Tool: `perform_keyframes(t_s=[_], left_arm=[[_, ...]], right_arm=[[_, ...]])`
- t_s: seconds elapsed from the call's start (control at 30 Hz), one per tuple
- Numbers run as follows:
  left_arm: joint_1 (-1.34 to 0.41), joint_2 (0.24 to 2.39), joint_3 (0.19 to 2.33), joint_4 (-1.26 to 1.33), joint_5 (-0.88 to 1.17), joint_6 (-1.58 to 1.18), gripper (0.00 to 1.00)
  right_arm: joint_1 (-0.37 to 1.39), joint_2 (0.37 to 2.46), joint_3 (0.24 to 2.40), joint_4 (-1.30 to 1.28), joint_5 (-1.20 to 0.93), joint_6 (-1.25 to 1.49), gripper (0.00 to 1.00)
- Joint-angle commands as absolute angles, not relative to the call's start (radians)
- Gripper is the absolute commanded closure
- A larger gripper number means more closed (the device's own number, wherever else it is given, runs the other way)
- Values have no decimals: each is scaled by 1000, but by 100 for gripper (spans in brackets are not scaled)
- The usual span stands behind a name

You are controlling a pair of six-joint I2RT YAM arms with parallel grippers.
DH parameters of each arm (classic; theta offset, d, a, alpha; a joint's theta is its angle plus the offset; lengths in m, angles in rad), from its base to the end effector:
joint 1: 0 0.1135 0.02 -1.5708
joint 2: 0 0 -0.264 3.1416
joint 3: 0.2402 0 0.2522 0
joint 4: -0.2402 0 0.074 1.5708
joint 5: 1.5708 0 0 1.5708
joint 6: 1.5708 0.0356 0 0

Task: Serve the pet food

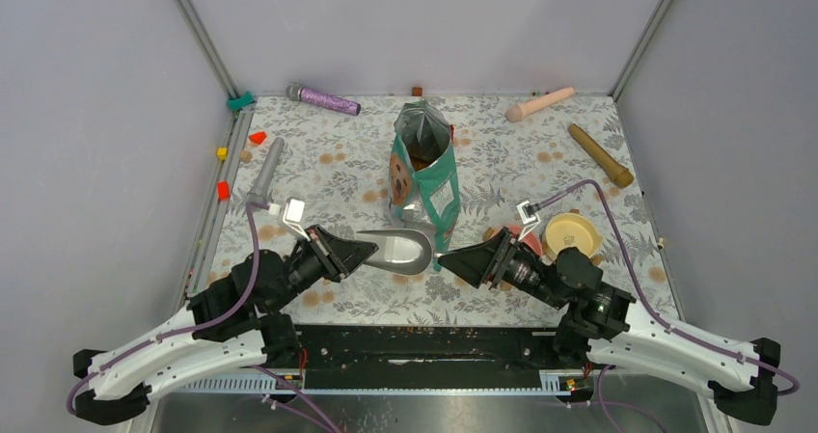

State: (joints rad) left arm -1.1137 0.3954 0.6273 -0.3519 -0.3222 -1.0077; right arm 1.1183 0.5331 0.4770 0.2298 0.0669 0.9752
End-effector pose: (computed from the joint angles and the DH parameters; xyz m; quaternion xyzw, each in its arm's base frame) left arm 0.0578 -0.0919 0.3170 -0.0671 0.7431 -0.5129 0.4245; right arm 0.0670 0.1325 0.3128 -0.0204 0.6429 0.6519 0.4016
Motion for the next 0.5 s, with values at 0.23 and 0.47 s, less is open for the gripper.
perform_keyframes(t_s=[0.23,0.47], left_arm=[[-1115,384,628,-273,-340,-1036,100],[-1115,381,636,-300,-352,-1032,100]], right_arm=[[1123,562,495,315,48,993,41],[1123,576,509,306,46,991,75]])
